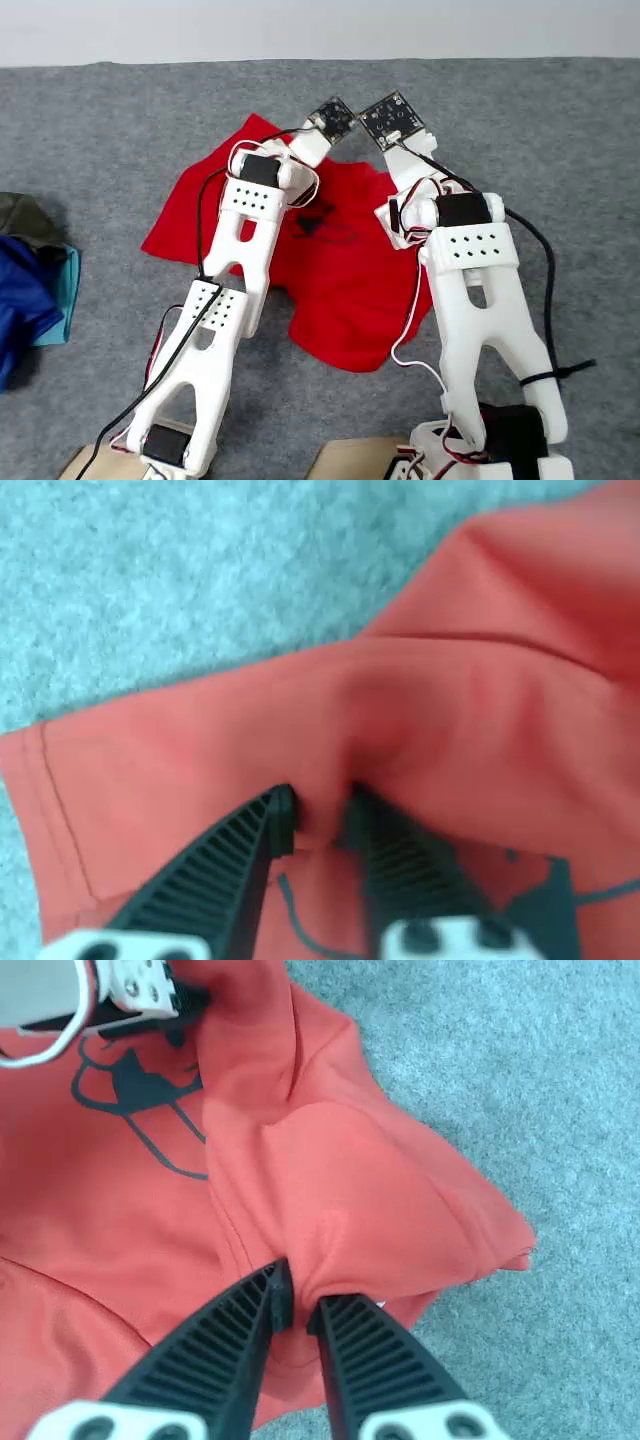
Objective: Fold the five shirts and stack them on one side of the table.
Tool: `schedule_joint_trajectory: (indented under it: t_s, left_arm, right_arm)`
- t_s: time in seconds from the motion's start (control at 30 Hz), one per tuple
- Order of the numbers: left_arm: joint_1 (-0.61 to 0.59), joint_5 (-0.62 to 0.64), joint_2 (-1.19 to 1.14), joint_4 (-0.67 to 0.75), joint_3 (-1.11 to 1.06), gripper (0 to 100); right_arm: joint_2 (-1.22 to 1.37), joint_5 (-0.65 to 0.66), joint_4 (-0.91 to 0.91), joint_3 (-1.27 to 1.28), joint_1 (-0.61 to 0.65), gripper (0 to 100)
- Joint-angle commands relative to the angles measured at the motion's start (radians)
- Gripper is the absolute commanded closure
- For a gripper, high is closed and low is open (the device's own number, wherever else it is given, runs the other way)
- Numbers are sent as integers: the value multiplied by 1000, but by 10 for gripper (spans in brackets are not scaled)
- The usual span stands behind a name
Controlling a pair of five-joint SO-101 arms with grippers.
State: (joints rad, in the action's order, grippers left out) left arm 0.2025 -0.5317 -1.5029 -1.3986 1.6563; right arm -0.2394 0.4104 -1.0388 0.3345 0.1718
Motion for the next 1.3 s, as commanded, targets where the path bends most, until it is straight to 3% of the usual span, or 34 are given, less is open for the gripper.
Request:
schedule_joint_trajectory:
  t_s: [0.0, 0.4, 0.57, 0.8, 0.97, 1.27]
  left_arm:
    - [-5, -29, 44, -8, 24, 997]
    - [-11, -32, 351, -353, 22, 997]
    - [-57, -32, 436, -358, 21, 997]
    - [-123, -44, 477, -358, 2, 996]
    - [-167, -169, 476, -358, -24, 995]
    - [-219, -646, 477, -354, -21, 994]
  right_arm:
    - [-42, -8, -7, -54, 4, 989]
    - [-180, -9, -150, -55, 7, 989]
    - [-246, -9, -249, -55, 21, 989]
    - [-271, -12, -387, -54, 142, 989]
    - [-263, -12, -384, -54, 163, 989]
    - [-202, -9, -285, -55, 157, 989]
